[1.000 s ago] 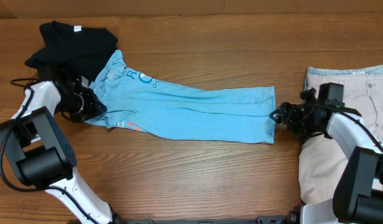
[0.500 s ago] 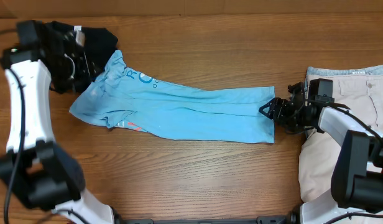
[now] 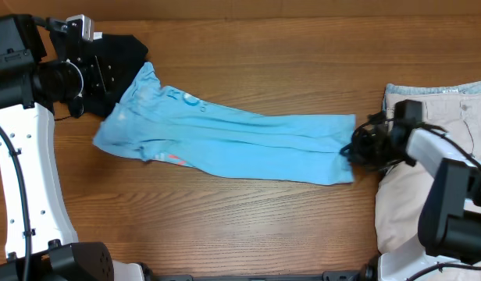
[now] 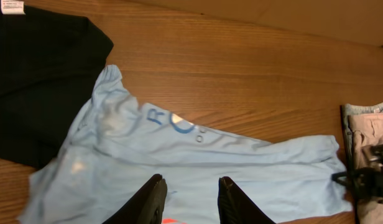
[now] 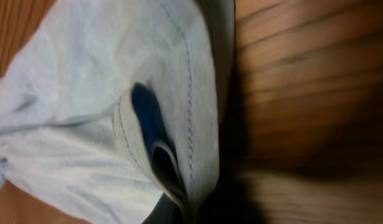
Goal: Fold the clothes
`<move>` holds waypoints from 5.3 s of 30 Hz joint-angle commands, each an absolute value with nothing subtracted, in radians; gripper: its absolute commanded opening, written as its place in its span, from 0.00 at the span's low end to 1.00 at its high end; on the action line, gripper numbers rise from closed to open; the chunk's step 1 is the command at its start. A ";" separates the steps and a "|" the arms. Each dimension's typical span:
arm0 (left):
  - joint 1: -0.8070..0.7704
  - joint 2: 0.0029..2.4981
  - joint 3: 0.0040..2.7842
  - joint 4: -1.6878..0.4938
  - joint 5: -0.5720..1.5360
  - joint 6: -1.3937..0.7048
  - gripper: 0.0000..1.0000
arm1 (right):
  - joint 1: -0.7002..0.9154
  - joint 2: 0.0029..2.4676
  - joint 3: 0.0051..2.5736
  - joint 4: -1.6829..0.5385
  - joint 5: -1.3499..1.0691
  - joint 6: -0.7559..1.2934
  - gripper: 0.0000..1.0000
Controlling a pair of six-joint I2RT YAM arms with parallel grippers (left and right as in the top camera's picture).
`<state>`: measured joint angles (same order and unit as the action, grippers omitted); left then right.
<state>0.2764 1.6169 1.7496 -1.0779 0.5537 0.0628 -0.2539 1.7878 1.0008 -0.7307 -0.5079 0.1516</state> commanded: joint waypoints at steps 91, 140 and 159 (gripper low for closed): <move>0.202 1.705 1.541 -1.091 0.506 0.145 0.68 | 0.289 1.940 1.236 -0.846 -0.227 0.100 0.87; 0.202 1.706 1.541 -1.058 0.455 0.150 0.79 | 0.172 1.859 1.209 -0.832 -0.371 0.424 0.61; 0.202 1.706 1.541 -1.063 0.464 0.150 0.79 | 0.309 1.859 1.197 -0.241 -0.745 0.542 0.78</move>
<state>0.2031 1.7081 1.5467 -1.0588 0.4595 0.1349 0.2806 1.8816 1.1942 -0.2478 -0.8249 0.4698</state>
